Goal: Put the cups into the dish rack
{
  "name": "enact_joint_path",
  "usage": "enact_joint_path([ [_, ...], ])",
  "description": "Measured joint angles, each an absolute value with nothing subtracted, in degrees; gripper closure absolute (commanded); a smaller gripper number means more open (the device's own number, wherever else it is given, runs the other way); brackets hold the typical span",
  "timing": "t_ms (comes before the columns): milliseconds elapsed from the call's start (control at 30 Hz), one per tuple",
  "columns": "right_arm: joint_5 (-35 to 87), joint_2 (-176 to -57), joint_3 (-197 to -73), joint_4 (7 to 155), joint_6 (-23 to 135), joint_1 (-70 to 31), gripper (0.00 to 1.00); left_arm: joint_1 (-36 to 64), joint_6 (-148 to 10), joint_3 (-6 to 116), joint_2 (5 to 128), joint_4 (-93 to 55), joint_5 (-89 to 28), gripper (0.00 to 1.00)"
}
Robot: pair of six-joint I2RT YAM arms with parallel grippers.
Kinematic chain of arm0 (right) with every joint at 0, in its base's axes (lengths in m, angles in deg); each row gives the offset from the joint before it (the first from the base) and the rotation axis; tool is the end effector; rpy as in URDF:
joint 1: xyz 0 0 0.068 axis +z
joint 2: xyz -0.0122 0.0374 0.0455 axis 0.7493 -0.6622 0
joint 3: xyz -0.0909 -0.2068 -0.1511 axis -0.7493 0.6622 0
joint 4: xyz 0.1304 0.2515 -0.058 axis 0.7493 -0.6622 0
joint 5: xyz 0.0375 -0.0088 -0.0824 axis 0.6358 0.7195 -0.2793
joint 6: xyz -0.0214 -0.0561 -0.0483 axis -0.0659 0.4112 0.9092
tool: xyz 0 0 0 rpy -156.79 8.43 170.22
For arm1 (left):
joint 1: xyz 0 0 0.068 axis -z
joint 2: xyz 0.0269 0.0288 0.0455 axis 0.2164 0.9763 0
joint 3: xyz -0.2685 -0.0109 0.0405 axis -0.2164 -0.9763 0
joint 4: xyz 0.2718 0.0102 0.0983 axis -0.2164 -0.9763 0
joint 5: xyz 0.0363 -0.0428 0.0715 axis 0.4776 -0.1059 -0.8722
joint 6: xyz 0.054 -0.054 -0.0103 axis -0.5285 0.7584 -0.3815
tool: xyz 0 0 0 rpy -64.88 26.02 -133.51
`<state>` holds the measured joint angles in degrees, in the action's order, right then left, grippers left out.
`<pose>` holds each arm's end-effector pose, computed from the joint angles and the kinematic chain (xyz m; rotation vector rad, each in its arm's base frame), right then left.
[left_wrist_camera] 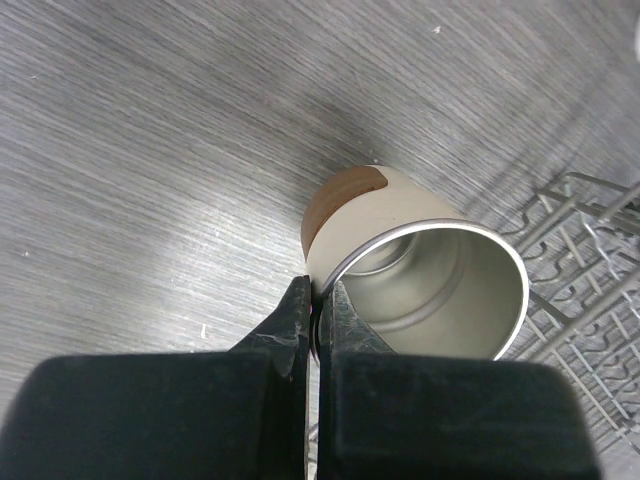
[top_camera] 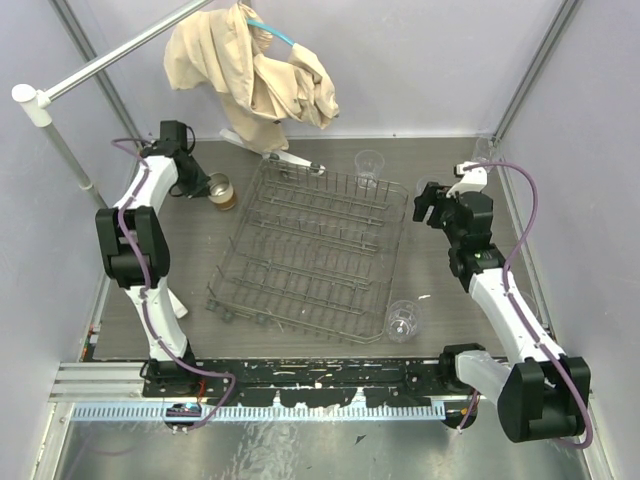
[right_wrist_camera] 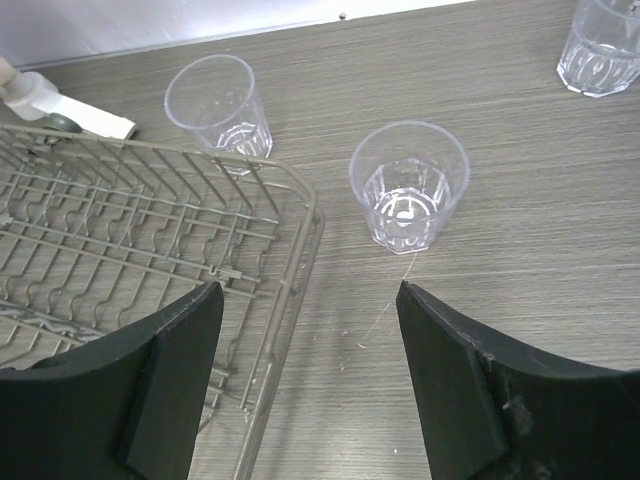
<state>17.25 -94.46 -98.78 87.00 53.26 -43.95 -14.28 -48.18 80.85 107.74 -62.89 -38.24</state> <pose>0.2985 0.0221 0.2668 0.0970 1.8308 0.1484 0.4854 0.0146 0.1958 -0.7828 2.5222 -0.1978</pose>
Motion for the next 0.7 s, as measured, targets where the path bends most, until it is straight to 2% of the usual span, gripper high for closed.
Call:
enact_joint_path([
  [267,19.6,-94.4,-104.5,79.8,51.4,-43.0,0.18,-14.3,-47.8,81.0,99.0,-65.2,-38.2,1.00],
  [500,28.1,-95.6,-110.2,75.0,47.7,-43.0,0.14,-14.2,-44.3,79.3,88.3,-64.6,-33.6,1.00],
  [567,31.8,-97.0,-112.3,74.0,46.5,-42.9,0.10,-13.9,-42.9,77.8,85.6,-64.3,-31.3,1.00],
  [633,35.3,-98.2,-113.7,73.5,45.1,-42.6,0.01,-13.1,-41.7,76.0,83.6,-63.6,-29.1,1.00],
  [700,38.4,-99.1,-114.6,73.4,43.2,-42.3,0.00,-11.6,-40.1,73.6,81.2,-63.0,-26.6,1.00],
])
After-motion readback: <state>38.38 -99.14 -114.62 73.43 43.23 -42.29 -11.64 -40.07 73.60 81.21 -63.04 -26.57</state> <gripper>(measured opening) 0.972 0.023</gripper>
